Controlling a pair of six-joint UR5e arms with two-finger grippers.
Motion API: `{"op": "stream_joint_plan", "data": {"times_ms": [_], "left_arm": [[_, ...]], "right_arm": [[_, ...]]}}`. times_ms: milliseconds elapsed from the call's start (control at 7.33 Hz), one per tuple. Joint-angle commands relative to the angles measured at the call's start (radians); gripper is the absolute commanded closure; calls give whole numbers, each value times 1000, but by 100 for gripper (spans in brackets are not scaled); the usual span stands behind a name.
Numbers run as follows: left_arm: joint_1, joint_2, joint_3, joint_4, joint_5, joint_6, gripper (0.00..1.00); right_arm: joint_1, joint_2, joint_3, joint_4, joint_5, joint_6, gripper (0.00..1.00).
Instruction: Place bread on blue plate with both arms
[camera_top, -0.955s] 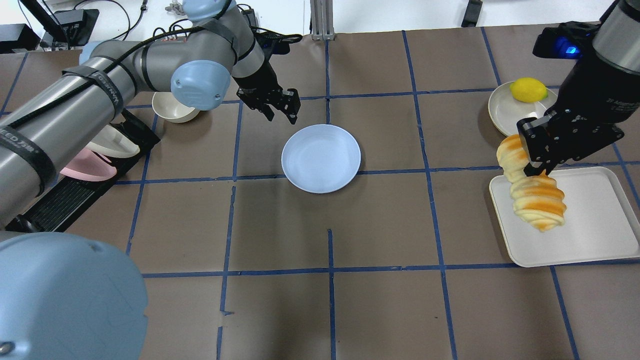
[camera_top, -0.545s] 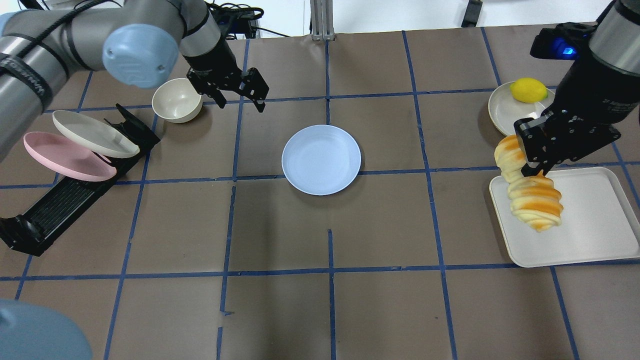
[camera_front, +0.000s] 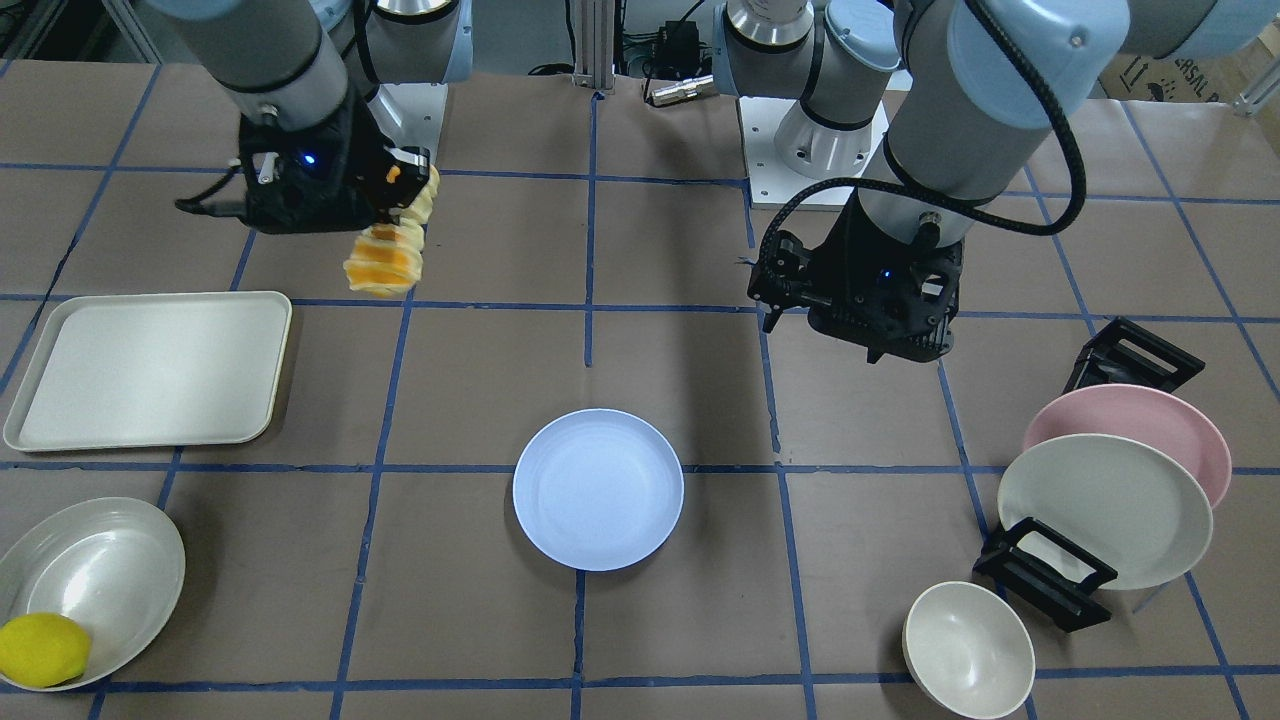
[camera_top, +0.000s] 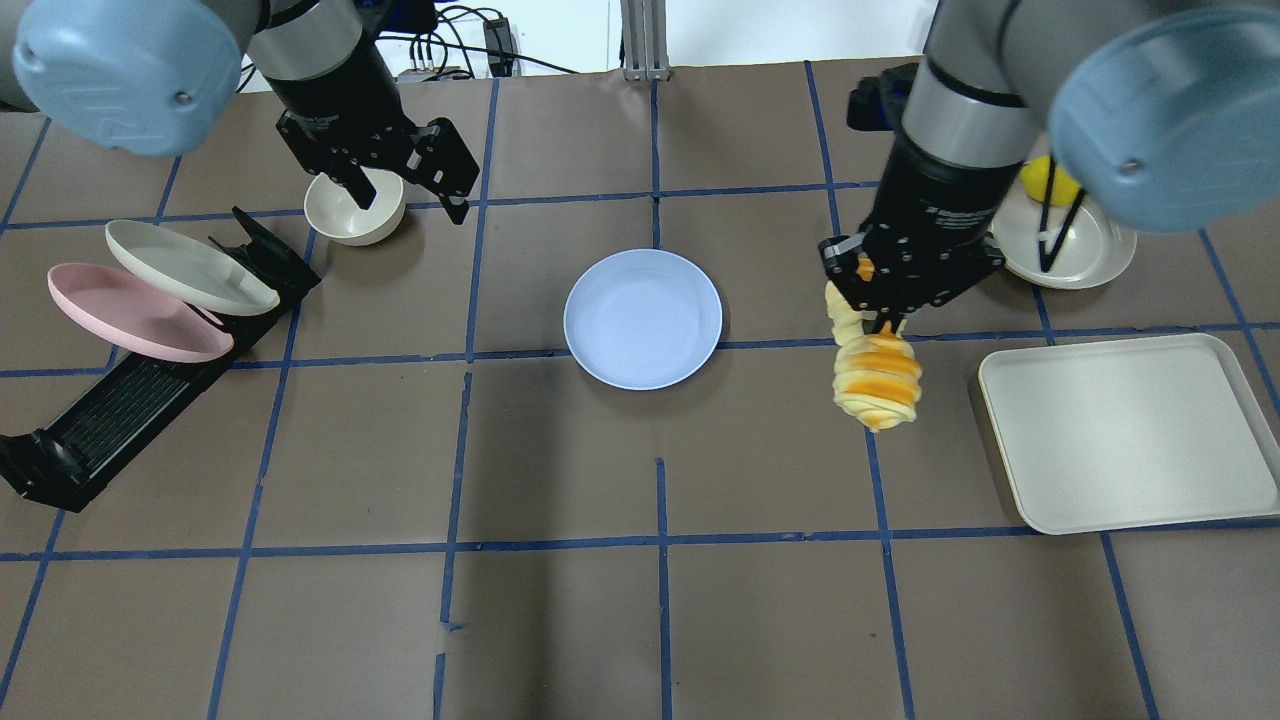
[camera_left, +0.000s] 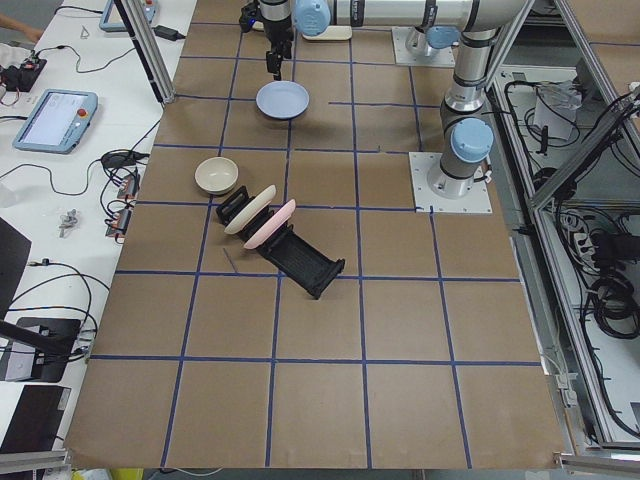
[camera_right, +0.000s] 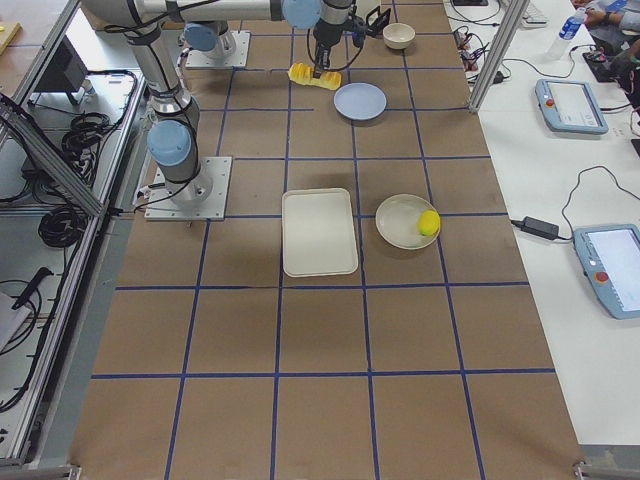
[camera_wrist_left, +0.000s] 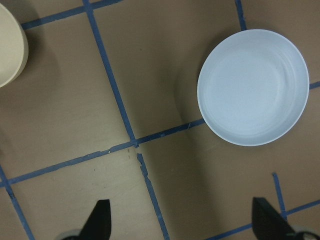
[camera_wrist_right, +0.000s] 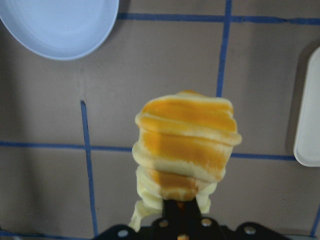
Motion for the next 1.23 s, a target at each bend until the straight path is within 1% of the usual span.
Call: {"op": "stream_joint_plan", "data": {"times_ms": [0, 273, 409, 682, 955, 1091], "left_arm": [[0, 13, 4, -5, 18, -1, 0], [0, 12, 5, -4, 16, -7, 0], [0, 13, 5, -4, 16, -8, 0], [0, 12, 5, -4, 13, -10, 0], [0, 12, 5, -2, 12, -10, 0], [2, 12, 5, 3, 12, -10, 0]], "right_arm": [[126, 177, -34, -211, 19, 154, 96], [137, 324, -153, -268, 31, 144, 96], [158, 366, -152, -328, 33, 120, 95], [174, 447, -120, -525, 38, 113, 95], [180, 504, -117, -581, 35, 115, 94], [181, 522, -116, -583, 35, 119, 87]]}}
